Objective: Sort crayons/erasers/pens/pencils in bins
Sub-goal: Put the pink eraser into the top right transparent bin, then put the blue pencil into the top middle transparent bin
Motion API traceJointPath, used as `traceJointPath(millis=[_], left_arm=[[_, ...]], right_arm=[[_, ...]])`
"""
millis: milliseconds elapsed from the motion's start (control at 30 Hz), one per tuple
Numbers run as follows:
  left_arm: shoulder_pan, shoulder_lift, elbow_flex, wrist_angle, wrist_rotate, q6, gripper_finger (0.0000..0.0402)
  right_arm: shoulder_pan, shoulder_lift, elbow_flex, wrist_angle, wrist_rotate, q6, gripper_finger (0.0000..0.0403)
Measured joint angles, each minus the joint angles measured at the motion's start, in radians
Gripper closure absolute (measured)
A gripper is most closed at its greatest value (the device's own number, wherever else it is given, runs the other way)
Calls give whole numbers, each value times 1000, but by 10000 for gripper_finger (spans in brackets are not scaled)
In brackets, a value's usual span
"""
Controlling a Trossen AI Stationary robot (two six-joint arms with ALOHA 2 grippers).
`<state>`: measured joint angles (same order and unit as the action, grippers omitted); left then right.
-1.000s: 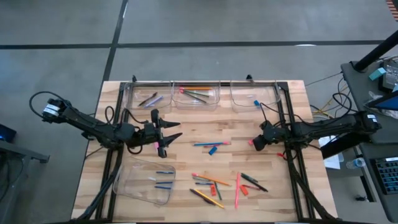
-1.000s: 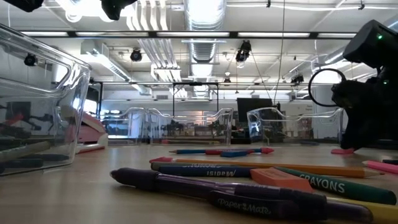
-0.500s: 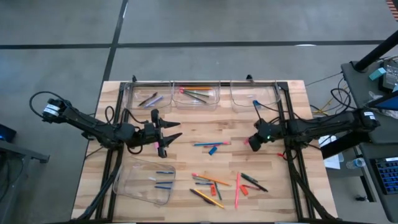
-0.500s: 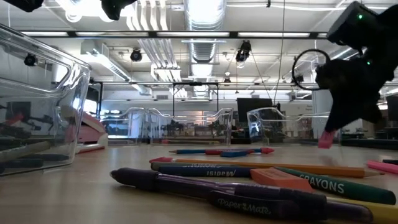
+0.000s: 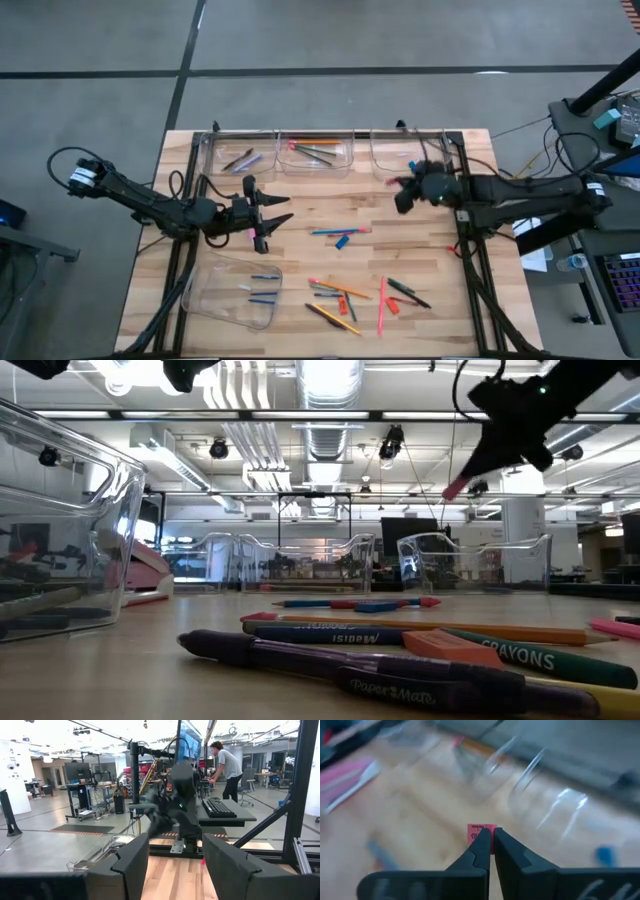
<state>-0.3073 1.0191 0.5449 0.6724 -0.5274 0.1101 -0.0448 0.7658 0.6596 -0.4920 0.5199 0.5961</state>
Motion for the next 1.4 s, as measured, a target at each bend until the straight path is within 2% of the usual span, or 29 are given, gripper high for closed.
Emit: traceJointPath(millis=[133, 400, 633, 800, 967, 1033, 1200, 1400], left_arm=[[0, 0, 0, 0, 0, 0, 229], [0, 9, 0, 0, 0, -2, 229], [0, 20, 2, 3, 0, -2, 229], [0, 23, 2, 3, 0, -30, 229], [-2, 36, 2, 3, 0, -69, 229], [-2, 45, 2, 0, 0, -93, 229], [-2, 107, 43, 2, -6, -130, 229], [-2, 278, 157, -26, -6, -120, 229]], right_arm=[[-117, 1, 43, 2, 45, -98, 394], [-426, 7, 29, 2, -152, -199, 394], [-537, 8, 32, 3, -182, -255, 378], [-558, 8, 33, 2, -265, -248, 317], [-558, 4, 33, 3, -269, -265, 248], [-553, -10, 33, 3, -305, -298, 229], [-471, -121, -2, 31, -474, -298, 217], [-262, -328, -159, 249, -495, -256, 228]])
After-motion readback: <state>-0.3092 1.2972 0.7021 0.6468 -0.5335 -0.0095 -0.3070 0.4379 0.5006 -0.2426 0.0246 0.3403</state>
